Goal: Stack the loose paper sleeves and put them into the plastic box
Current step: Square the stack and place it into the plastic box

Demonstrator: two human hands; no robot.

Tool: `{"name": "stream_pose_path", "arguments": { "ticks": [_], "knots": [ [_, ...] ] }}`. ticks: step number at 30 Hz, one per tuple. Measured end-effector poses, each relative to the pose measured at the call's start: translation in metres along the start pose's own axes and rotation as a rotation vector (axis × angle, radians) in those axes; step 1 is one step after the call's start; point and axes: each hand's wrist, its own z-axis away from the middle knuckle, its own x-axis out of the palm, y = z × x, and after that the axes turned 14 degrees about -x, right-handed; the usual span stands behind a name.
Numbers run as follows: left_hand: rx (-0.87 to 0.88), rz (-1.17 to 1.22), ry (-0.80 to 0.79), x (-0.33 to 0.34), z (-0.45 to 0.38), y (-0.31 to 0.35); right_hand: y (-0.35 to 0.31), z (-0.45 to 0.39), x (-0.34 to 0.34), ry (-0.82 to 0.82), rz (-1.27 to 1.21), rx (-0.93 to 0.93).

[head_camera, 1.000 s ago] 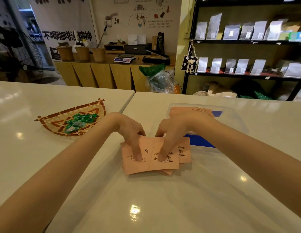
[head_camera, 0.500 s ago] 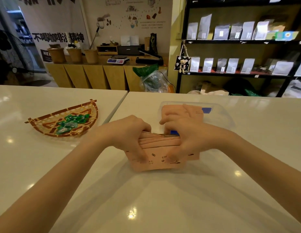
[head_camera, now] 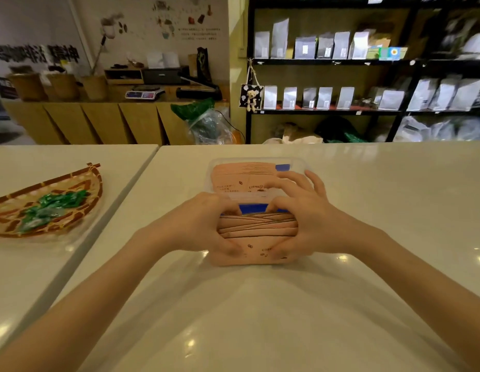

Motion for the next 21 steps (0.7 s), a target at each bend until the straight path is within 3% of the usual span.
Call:
{"name": "stream_pose_path", "arguments": {
  "ticks": [9, 21],
  "knots": [
    [-0.030, 0.099, 0.017, 0.005, 0.006, -0.015, 0.009, 0.005, 0.008, 0.072, -0.052, -0.033],
    [-0.195, 0.277, 0.088, 0.026, 0.020, -0.045, 0.028, 0.024, 0.019, 0.137, -0.168, 0.011]
  ]
}}
